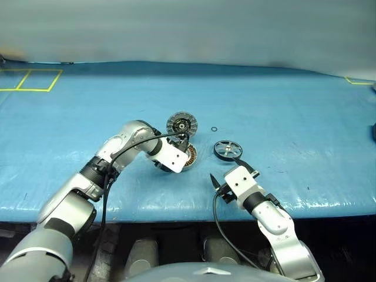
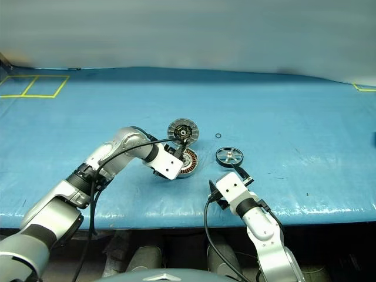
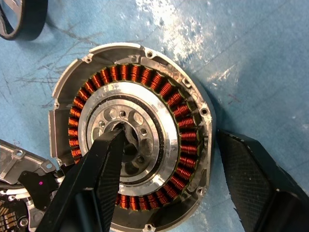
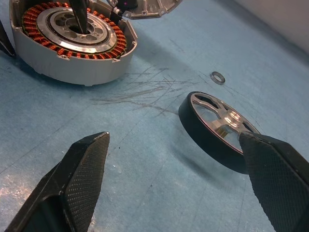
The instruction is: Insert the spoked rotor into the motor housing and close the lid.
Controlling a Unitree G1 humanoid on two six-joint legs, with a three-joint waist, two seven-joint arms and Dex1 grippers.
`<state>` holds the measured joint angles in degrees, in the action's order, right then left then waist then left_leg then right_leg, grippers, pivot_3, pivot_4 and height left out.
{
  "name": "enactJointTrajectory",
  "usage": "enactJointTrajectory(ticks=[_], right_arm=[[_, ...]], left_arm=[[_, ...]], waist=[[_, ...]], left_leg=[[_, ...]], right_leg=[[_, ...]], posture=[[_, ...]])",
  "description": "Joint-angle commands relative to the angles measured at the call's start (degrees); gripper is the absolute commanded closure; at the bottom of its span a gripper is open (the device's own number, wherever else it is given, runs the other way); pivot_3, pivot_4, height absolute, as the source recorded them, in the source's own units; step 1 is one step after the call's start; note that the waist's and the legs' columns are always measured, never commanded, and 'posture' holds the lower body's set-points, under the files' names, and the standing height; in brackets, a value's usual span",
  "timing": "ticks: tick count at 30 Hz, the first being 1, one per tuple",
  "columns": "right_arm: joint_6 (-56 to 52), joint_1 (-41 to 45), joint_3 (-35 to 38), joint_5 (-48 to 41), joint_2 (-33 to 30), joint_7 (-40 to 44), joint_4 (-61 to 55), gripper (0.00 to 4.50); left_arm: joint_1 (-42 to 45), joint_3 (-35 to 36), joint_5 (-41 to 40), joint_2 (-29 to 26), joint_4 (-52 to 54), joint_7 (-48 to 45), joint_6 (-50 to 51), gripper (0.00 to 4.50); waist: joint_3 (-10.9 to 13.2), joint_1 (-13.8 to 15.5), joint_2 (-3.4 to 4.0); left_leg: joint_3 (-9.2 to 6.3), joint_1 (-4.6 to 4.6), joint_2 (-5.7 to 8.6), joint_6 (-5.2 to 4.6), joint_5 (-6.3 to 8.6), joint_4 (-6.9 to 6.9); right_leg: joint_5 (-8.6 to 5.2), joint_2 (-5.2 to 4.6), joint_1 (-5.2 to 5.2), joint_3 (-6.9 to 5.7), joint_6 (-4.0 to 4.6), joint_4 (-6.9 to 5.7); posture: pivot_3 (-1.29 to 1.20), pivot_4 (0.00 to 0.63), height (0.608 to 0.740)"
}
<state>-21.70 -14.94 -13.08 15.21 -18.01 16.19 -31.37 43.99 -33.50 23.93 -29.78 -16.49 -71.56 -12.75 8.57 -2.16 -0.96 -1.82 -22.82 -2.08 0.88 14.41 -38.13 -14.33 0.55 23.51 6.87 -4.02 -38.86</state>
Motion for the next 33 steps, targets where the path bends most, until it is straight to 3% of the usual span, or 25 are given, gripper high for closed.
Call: enactJointTrajectory(ticks=[1,9,14,20,26,33], right_arm=[[1.06,0.53,0.33,-0.4,0.15,-0.12,-0.41,0.0],[1.57,0.67,1.51,-2.21,0.43,0.51,-0.87,0.0],[0.31,2.3,5.24,-8.83,2.16,2.24,-4.81,0.0],[-5.83,10.46,10.99,-18.03,1.91,5.77,-8.22,0.0],[-12.62,30.89,11.62,-18.62,-3.52,8.48,7.71,0.0],[-16.04,56.06,7.54,-17.78,-7.8,15.97,40.85,0.0]], left_arm=[[-0.34,4.49,-5.9,-1.07,8.74,-2.16,3.73,1.23],[-2.65,13.8,-19.39,-3.18,20.92,-3.27,15.55,1.23],[-8.44,21.0,-24.63,-2.48,20.75,3.76,20.59,1.23],[-20.87,30.61,-34.04,1.69,22.22,12.66,23.04,1.23],[-28.8,34.02,-43.83,5.61,28.36,18.17,33.21,1.23],[-33.31,32.41,-44.09,6.37,33.5,23.33,34.55,1.23]], waist=[[0.01,0.0,0.0],[0.03,-0.21,0.03],[0.04,-0.46,0.04],[0.06,-0.38,0.04],[0.11,-0.4,0.0],[0.14,-0.92,0.05]], left_leg=[[0.0,-0.03,0.0,0.0,0.0,0.0],[-0.01,-0.08,-0.03,0.0,0.0,0.05],[0.0,0.02,-0.04,0.0,0.0,0.05],[-0.03,0.0,-0.06,0.0,0.0,0.03],[0.02,0.03,-0.03,0.05,-0.03,-0.03],[0.02,0.06,-0.01,0.06,-0.04,0.14]], right_leg=[[0.0,0.0,0.02,0.0,0.0,0.0],[-0.02,0.0,0.09,-0.03,0.03,0.01],[-0.02,0.0,0.03,-0.01,0.02,0.01],[0.01,-0.02,0.02,-0.04,0.02,0.0],[0.14,-0.04,-0.02,-0.01,-0.02,0.01],[0.28,-0.04,-0.02,-0.01,0.24,0.06]], posture=[[0.0,0.15,0.74],[0.0,0.15,0.74],[0.0,0.15,0.74],[0.0,0.15,0.74],[0.0,0.15,0.74],[0.0,0.15,0.74]])
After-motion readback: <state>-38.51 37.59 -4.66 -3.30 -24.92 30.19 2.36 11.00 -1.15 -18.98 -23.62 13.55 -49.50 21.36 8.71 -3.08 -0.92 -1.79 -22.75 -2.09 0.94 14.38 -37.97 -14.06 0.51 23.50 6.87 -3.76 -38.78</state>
